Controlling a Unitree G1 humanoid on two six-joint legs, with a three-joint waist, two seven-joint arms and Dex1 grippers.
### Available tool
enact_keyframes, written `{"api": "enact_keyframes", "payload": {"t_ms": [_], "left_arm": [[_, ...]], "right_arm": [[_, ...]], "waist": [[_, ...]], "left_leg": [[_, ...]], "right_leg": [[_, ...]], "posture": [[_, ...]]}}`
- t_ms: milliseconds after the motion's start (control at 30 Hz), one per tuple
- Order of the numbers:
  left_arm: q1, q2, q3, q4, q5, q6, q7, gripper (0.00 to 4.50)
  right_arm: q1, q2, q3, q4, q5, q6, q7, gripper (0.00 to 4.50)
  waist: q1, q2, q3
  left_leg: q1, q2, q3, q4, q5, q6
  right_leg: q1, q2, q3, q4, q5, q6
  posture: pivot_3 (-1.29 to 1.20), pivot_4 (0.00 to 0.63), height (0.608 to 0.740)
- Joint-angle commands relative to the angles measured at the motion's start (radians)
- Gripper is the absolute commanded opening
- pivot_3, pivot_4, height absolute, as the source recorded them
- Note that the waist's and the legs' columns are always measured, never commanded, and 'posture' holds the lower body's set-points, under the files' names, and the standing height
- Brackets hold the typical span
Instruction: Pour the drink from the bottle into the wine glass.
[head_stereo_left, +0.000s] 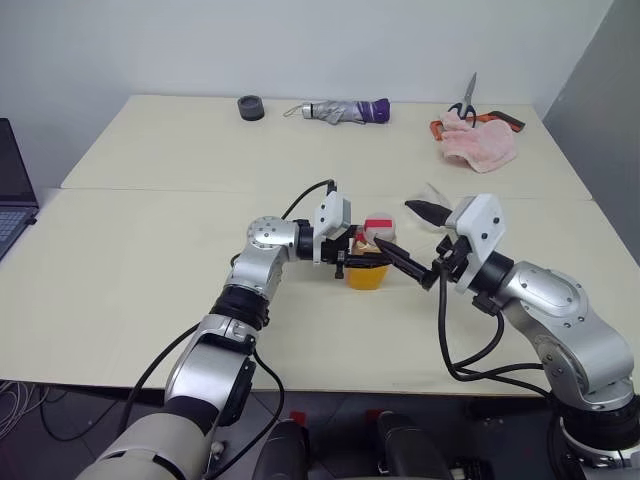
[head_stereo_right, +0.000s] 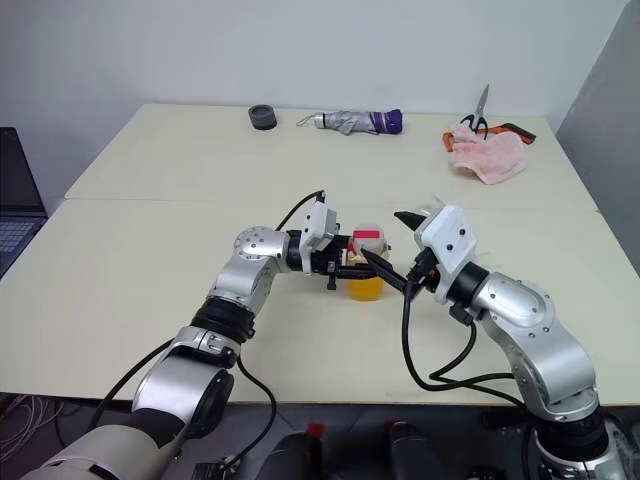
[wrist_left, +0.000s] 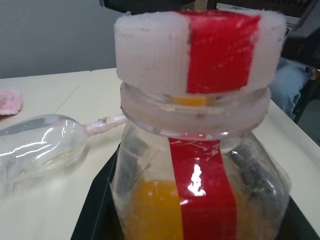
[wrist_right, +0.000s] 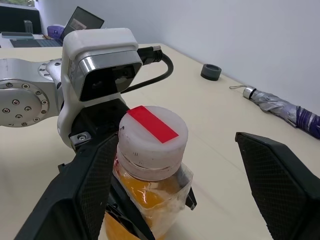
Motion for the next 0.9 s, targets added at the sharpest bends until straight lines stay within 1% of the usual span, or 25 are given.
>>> {"api": "enact_keyframes", "payload": {"t_ms": [33,167,400,767,867,900], "left_arm": [[-0.027,-0.004,0.006,-0.017,-0.008,-0.017,-0.007,1.71],[-0.027,-0.004,0.006,-0.017,-0.007,-0.017,-0.006,1.71],[-0.030,-0.004,0.007,-0.011,-0.006,-0.019,-0.004,1.71],[-0.032,-0.004,0.009,-0.013,-0.010,-0.016,-0.006,1.71],[-0.030,-0.006,0.009,-0.019,-0.014,-0.012,-0.007,1.71],[-0.030,-0.006,0.010,-0.021,-0.016,-0.010,-0.008,1.71]], "right_arm": [[0.004,-0.012,-0.033,-0.046,0.016,-0.008,0.005,3.98],[0.003,-0.011,-0.030,-0.053,0.026,-0.004,0.011,3.98],[0.001,-0.008,-0.033,-0.083,0.093,0.036,0.024,3.98],[0.000,-0.045,-0.076,-0.097,0.194,0.085,0.043,3.98],[-0.008,-0.049,-0.092,-0.084,0.210,0.088,0.044,4.49],[-0.015,-0.044,-0.099,-0.079,0.219,0.090,0.039,4.50]], "waist": [[0.000,0.000,0.000],[0.000,0.000,0.000],[0.000,0.000,0.000],[0.000,0.000,0.000],[0.000,0.000,0.000],[0.000,0.000,0.000]], "left_leg": [[0.000,0.000,0.000,0.000,0.000,0.000],[0.000,0.000,0.000,0.000,0.000,0.000],[0.000,0.000,0.000,0.000,0.000,0.000],[0.000,0.000,0.000,0.000,0.000,0.000],[0.000,0.000,0.000,0.000,0.000,0.000],[0.000,0.000,0.000,0.000,0.000,0.000]], "right_leg": [[0.000,0.000,0.000,0.000,0.000,0.000],[0.000,0.000,0.000,0.000,0.000,0.000],[0.000,0.000,0.000,0.000,0.000,0.000],[0.000,0.000,0.000,0.000,0.000,0.000],[0.000,0.000,0.000,0.000,0.000,0.000],[0.000,0.000,0.000,0.000,0.000,0.000]], "posture": [[0.00,0.150,0.740],[0.00,0.150,0.740],[0.00,0.150,0.740],[0.00,0.150,0.740],[0.00,0.150,0.740],[0.00,0.150,0.740]]}}
